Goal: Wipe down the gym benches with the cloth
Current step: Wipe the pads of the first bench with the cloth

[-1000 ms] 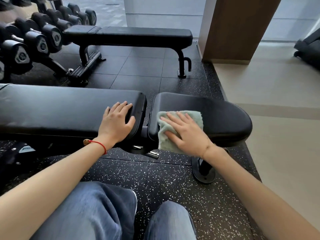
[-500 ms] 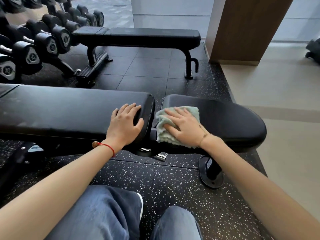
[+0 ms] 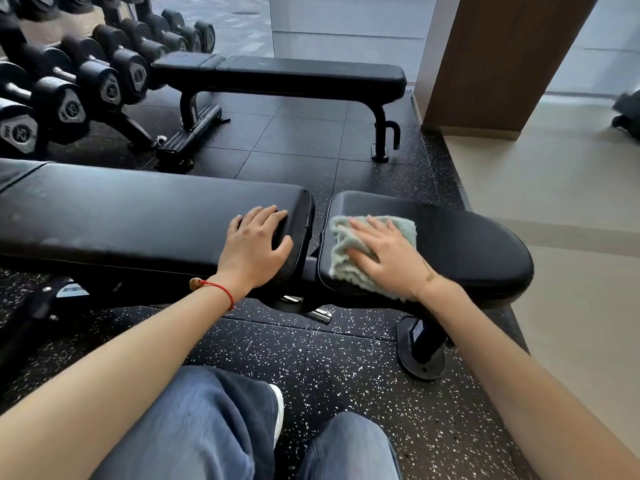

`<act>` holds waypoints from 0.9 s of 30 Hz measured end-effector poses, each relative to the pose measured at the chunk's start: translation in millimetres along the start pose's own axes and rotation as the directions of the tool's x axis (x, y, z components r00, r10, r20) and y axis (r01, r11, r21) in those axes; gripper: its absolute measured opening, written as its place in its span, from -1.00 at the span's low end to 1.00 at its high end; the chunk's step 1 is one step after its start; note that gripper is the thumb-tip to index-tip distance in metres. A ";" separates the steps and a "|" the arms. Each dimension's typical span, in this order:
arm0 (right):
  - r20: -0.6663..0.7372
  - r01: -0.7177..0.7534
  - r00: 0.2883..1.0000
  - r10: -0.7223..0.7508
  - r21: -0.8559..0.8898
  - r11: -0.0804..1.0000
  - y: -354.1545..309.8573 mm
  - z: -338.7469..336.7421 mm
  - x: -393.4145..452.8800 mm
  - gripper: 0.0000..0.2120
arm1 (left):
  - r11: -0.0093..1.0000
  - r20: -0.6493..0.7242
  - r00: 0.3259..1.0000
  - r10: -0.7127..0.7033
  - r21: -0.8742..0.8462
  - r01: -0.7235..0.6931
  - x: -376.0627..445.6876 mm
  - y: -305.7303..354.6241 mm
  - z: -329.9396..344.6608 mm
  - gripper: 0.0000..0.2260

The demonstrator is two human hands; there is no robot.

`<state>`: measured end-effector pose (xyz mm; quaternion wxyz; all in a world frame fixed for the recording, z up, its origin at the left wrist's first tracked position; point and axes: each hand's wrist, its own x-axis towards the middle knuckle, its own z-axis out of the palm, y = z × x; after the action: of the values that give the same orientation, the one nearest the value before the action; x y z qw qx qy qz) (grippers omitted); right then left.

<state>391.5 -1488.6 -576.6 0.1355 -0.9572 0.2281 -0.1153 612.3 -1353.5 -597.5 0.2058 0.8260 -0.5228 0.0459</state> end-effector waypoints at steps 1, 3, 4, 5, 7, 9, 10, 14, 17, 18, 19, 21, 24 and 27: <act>-0.013 0.044 0.999 -0.044 0.004 0.999 -0.6 -2.2 -22.9 -0.48 | 1.000 0.002 1.000 0.000 -0.004 0.000 -0.2 0.1 -0.4 -0.47; -0.042 0.049 0.998 -0.049 0.009 0.999 12.3 -9.9 -57.5 -0.46 | 1.000 0.005 1.000 0.000 -0.005 0.000 -0.8 0.1 -1.3 -0.46; -0.067 0.017 0.998 -0.016 0.013 1.000 25.3 -14.8 -65.1 -0.47 | 1.000 0.009 1.000 -0.002 -0.005 0.002 -1.1 0.5 -1.4 -0.45; -0.093 -0.038 0.995 0.040 0.022 0.999 37.7 -20.1 -65.9 -0.50 | 1.000 0.013 1.000 -0.007 -0.006 0.007 -1.5 1.8 -1.1 -0.46; -0.113 -0.193 0.974 0.195 0.030 0.981 53.2 -26.6 -45.2 -0.56 | 1.000 0.018 1.000 -0.016 0.001 0.016 -1.4 5.0 0.9 -0.48; -0.084 -0.297 0.953 0.292 -0.052 0.954 50.5 -23.7 -10.3 -0.54 | 1.000 0.017 1.000 -0.023 0.010 0.023 -0.9 7.0 2.5 -0.52; -0.067 -0.290 0.956 0.285 -0.097 0.952 41.9 -19.8 4.9 -0.50 | 1.000 0.016 1.000 -0.025 0.007 0.025 -0.7 7.0 2.4 -0.53; 0.012 -0.038 0.999 0.039 -0.079 0.996 -16.5 1.5 10.2 -0.52 | 1.000 0.017 1.000 -0.010 -0.001 0.010 -0.9 1.3 1.9 -0.54; -0.031 0.135 0.990 -0.139 -0.119 0.984 -28.0 11.0 -38.7 -0.50 | 1.000 0.017 1.000 -0.003 0.000 0.003 -0.7 -1.2 1.0 -0.54; -0.072 0.155 0.983 -0.170 -0.177 0.972 -18.1 11.4 -55.2 -0.49 | 1.000 0.020 1.000 -0.002 0.001 0.002 -1.2 -1.0 0.8 -0.54; -0.106 0.150 0.978 -0.179 -0.234 0.960 -4.5 8.8 -70.1 -0.48 | 1.000 0.024 1.000 -0.003 0.001 0.003 -1.6 -0.8 1.0 -0.54; -0.154 0.113 0.975 -0.162 -0.285 0.952 18.3 0.6 -90.5 -0.45 | 1.000 0.030 0.999 -0.011 0.006 0.011 -2.0 0.7 0.8 -0.53; -0.160 0.112 0.973 -0.169 -0.316 0.942 6.5 5.5 -79.1 -0.42 | 1.000 0.037 0.999 -0.027 0.009 0.026 -1.6 6.0 0.7 -0.53; -0.082 0.196 0.967 -0.241 -0.366 0.910 -31.2 30.1 -42.3 -0.42 | 0.999 0.035 0.999 -0.032 0.018 0.031 0.3 9.6 -1.1 -0.53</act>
<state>375.9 -1435.8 -601.8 -0.0677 -0.9763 0.1444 -0.1464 604.0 -1356.9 -593.7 0.1902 0.8365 -0.5129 0.0328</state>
